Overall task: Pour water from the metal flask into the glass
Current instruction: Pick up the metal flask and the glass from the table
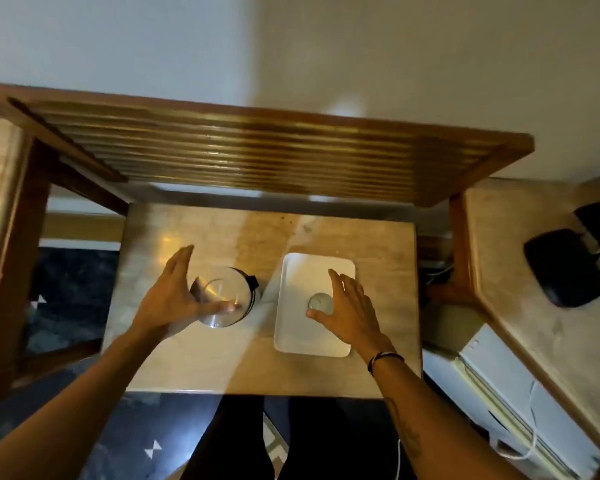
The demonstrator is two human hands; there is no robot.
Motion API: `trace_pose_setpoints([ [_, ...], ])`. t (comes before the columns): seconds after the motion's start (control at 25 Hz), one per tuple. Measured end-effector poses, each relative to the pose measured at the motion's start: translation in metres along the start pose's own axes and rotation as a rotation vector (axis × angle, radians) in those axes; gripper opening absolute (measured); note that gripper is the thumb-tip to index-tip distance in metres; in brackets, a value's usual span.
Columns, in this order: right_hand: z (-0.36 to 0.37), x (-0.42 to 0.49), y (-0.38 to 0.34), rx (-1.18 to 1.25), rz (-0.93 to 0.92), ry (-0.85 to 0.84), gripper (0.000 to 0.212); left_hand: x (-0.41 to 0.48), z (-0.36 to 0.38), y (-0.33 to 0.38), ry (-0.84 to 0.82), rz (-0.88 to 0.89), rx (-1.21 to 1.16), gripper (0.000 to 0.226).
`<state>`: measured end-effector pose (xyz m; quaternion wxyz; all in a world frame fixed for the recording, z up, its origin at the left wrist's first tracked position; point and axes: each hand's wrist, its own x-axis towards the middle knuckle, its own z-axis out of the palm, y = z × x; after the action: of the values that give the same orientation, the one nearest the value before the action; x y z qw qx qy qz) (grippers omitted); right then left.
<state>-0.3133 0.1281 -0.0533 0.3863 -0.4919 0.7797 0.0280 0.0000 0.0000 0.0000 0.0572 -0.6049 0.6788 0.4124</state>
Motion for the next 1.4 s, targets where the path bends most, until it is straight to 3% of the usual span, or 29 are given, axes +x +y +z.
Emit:
trace_pose_setpoints([
  [0.08,0.023,0.007,0.010,0.135,0.053,-0.066,0.123,-0.002,0.013,-0.029,0.021,-0.038,-0.158,0.155],
  [0.24,0.071,0.022,0.025,0.226,0.161,-0.088,0.127,-0.020,0.050,-0.072,-0.006,-0.086,-0.344,0.108],
  [0.36,0.093,0.030,0.023,0.274,0.192,0.039,0.108,-0.019,0.067,-0.080,0.102,-0.089,-0.338,0.101],
  [0.48,0.103,0.032,0.019,0.332,0.220,0.159,0.081,-0.012,0.071,-0.080,0.129,-0.071,-0.336,0.074],
  [0.64,0.096,0.025,0.010,0.363,0.201,0.194,0.070,-0.012,0.073,-0.062,0.051,-0.029,-0.426,0.031],
  [0.76,0.081,0.009,0.008,0.407,0.188,0.230,0.069,-0.011,0.079,-0.044,0.072,-0.007,-0.537,0.019],
  [0.96,0.035,-0.028,0.002,0.485,0.097,0.311,0.071,-0.027,0.056,0.009,0.118,0.019,-0.617,0.018],
  [1.24,-0.082,-0.103,-0.042,0.744,-0.078,0.546,0.084,-0.095,-0.073,0.122,0.212,0.248,-0.782,0.062],
  [1.36,-0.163,-0.137,-0.079,0.800,-0.205,0.606,0.071,-0.128,-0.145,0.175,0.289,0.374,-0.843,0.086],
  [1.4,-0.200,-0.152,-0.092,0.795,-0.281,0.645,0.068,-0.141,-0.176,0.202,0.295,0.428,-0.867,0.083],
])
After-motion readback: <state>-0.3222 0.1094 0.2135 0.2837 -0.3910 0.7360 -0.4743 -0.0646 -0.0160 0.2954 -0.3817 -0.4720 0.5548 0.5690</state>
